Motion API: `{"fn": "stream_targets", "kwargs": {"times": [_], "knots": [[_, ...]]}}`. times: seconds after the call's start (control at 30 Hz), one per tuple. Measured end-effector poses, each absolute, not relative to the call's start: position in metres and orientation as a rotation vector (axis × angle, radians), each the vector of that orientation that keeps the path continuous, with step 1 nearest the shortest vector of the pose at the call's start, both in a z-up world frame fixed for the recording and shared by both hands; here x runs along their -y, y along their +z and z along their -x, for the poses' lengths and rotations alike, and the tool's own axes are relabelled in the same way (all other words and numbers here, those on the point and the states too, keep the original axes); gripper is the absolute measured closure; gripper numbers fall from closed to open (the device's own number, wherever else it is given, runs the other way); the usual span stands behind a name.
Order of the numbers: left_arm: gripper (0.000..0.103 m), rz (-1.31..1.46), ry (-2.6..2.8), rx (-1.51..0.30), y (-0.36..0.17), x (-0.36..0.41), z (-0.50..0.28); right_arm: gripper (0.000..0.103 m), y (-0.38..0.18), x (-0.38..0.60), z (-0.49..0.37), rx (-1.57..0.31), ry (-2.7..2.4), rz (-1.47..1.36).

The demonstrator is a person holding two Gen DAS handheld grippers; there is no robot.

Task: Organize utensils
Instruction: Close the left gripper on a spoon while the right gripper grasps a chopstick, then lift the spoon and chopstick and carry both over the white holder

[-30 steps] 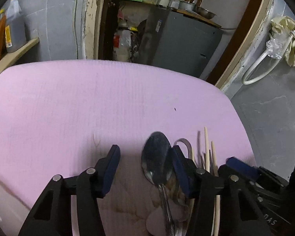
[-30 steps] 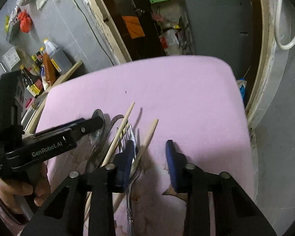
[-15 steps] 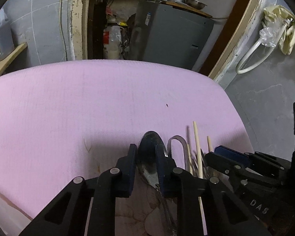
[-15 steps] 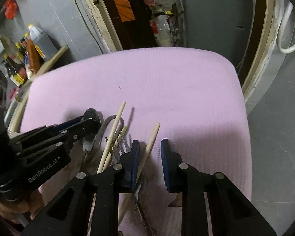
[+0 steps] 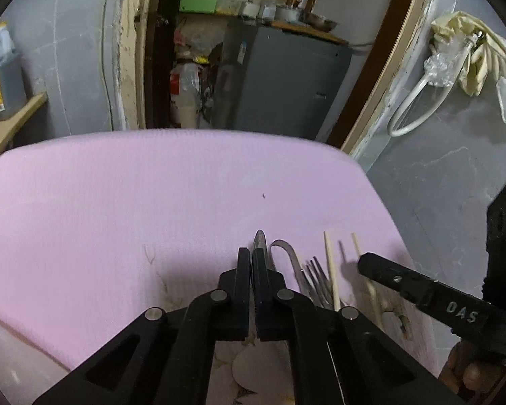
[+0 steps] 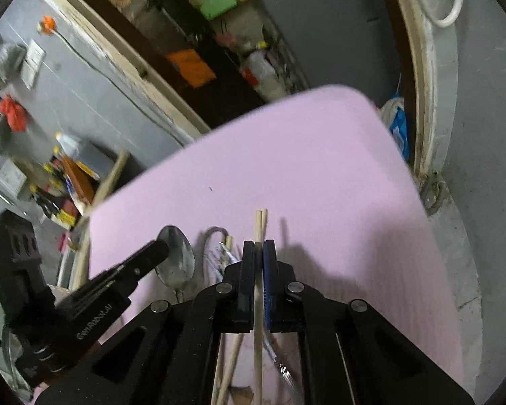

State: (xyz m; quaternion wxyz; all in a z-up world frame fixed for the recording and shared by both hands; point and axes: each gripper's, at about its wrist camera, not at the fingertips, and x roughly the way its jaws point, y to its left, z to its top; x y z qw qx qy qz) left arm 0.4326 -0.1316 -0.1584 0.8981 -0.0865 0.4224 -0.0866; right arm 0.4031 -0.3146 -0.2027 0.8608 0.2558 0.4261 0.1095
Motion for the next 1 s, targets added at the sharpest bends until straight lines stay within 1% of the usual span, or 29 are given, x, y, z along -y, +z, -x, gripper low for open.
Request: {"fn": "stream_targets", "kwargs": {"times": [0.3,0.6,0.87,1.0], "knots": [[0.101,0.11,-0.151,-0.675,-0.124,0.148,-0.383,0.099,-0.169,0.337,-0.36,-0.687,0.217,-0.579],[0.101,0.071,-0.145,-0.499,-0.077,0.148,-0.34,0.099,-0.115,0.327,-0.32,-0.478,0.229,-0.573],[0.101,0.05,-0.12,-0.357,-0.017,0.121,-0.301,0.099,-0.055,0.3,-0.29,-0.251,0.267,-0.599],[0.101,0.053,-0.094,-0.307,0.011,0.089,-0.287,0.099,-0.029,0.275,-0.284,-0.165,0.294,-0.603]]}}
